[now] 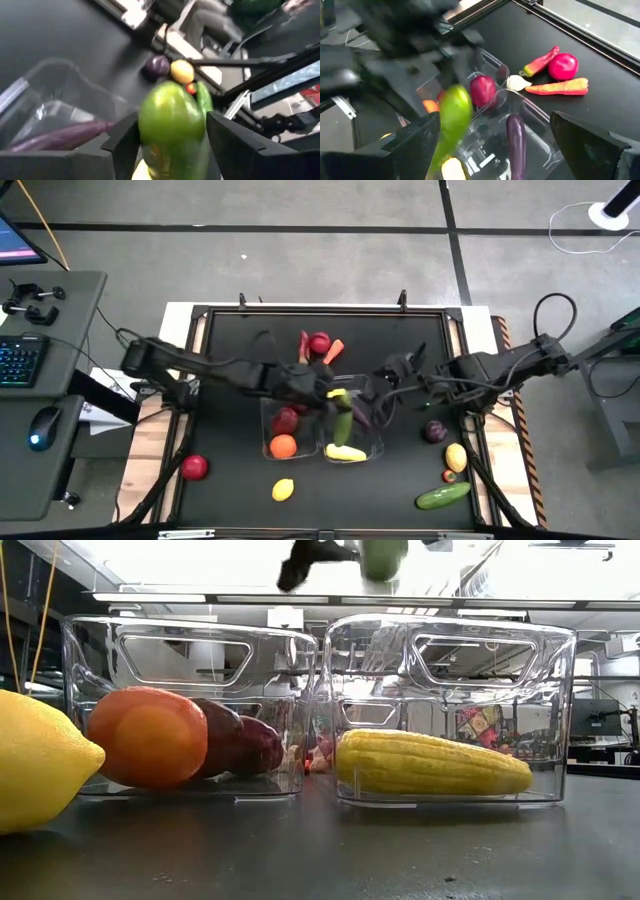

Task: Sort produce into baskets
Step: Put the left cucumber into the right transparent bin, then put the onion into the right transparent bin

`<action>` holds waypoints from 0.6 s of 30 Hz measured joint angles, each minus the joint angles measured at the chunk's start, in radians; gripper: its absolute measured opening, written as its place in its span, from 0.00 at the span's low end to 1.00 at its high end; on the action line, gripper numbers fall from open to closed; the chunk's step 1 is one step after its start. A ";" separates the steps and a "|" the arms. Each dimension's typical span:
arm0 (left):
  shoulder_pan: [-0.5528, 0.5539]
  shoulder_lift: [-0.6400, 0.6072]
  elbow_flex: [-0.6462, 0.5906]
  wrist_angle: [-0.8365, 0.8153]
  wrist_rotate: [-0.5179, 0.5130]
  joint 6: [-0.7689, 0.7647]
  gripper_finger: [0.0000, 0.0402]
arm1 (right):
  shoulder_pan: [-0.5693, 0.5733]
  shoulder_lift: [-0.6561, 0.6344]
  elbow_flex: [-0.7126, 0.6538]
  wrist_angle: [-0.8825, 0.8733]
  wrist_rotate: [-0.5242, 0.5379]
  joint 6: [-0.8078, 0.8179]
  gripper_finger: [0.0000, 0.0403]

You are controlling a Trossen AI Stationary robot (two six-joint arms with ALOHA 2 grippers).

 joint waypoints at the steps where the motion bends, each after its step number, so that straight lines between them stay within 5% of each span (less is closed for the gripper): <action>1: 0.007 0.021 0.000 0.001 0.013 -0.006 0.54 | 0.006 0.000 0.000 0.000 0.002 0.009 0.91; 12: 0.077 0.010 -0.001 -0.017 0.173 0.002 0.71 | 0.064 0.000 0.000 -0.084 0.053 0.097 0.91; 18: 0.094 -0.202 -0.001 -0.230 0.038 0.116 0.72 | 0.128 -0.001 -0.046 -0.453 0.023 0.436 0.91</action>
